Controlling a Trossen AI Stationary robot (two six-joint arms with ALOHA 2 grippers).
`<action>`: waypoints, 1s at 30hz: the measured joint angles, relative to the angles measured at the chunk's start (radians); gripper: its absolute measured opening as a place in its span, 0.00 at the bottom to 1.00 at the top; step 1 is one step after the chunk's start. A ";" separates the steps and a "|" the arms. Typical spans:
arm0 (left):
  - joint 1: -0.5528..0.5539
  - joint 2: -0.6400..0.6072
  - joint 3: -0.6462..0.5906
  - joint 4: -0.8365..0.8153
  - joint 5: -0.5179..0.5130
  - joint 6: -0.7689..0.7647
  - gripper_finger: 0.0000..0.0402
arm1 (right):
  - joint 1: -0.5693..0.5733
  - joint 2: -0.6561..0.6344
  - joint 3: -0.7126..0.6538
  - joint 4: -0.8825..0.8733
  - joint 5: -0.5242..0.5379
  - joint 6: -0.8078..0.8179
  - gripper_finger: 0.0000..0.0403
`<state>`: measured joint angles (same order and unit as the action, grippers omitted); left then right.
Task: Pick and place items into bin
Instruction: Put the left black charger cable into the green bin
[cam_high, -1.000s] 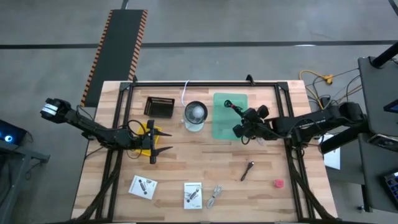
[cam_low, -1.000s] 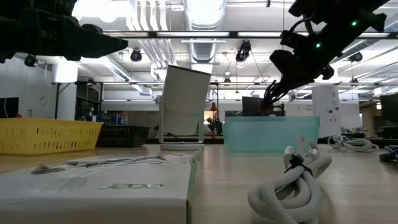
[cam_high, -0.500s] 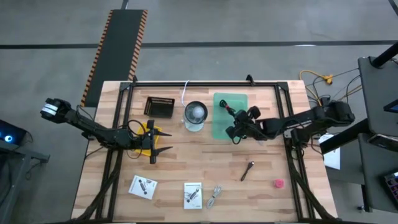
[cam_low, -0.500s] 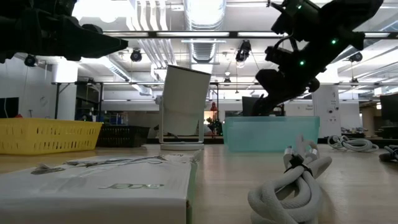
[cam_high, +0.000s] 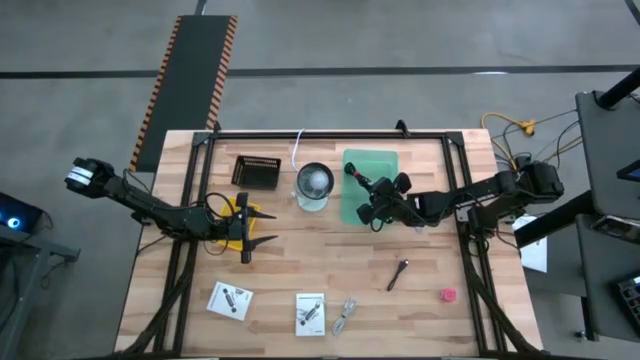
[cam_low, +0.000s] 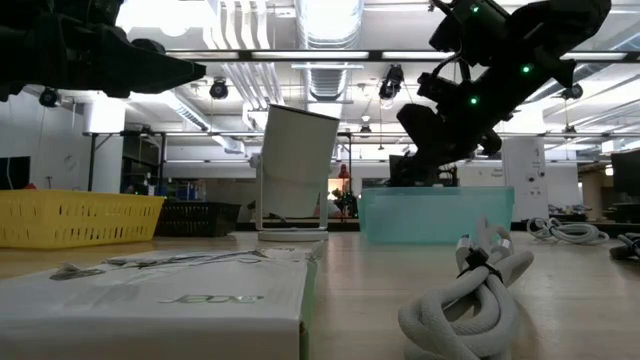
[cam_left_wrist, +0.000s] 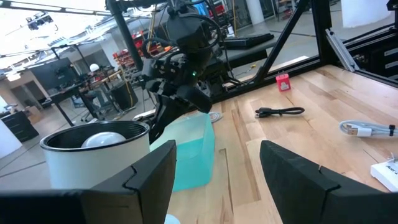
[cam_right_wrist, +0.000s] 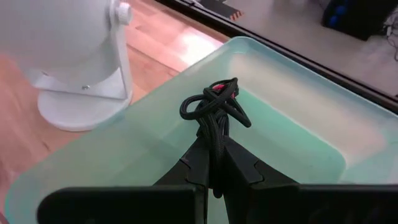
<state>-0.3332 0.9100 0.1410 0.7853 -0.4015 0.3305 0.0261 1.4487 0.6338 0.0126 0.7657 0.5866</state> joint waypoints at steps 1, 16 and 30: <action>0.000 0.000 0.000 0.000 0.000 0.000 0.54 | 0.000 0.001 0.000 0.001 -0.001 0.000 0.03; 0.000 0.000 0.000 0.000 0.000 0.000 0.54 | 0.000 0.006 0.000 0.001 -0.062 -0.001 0.03; 0.000 0.000 0.000 0.000 0.000 0.000 0.54 | -0.001 0.002 0.000 0.016 -0.218 -0.013 0.03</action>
<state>-0.3332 0.9100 0.1406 0.7849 -0.4011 0.3305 0.0250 1.4504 0.6338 0.0290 0.5472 0.5731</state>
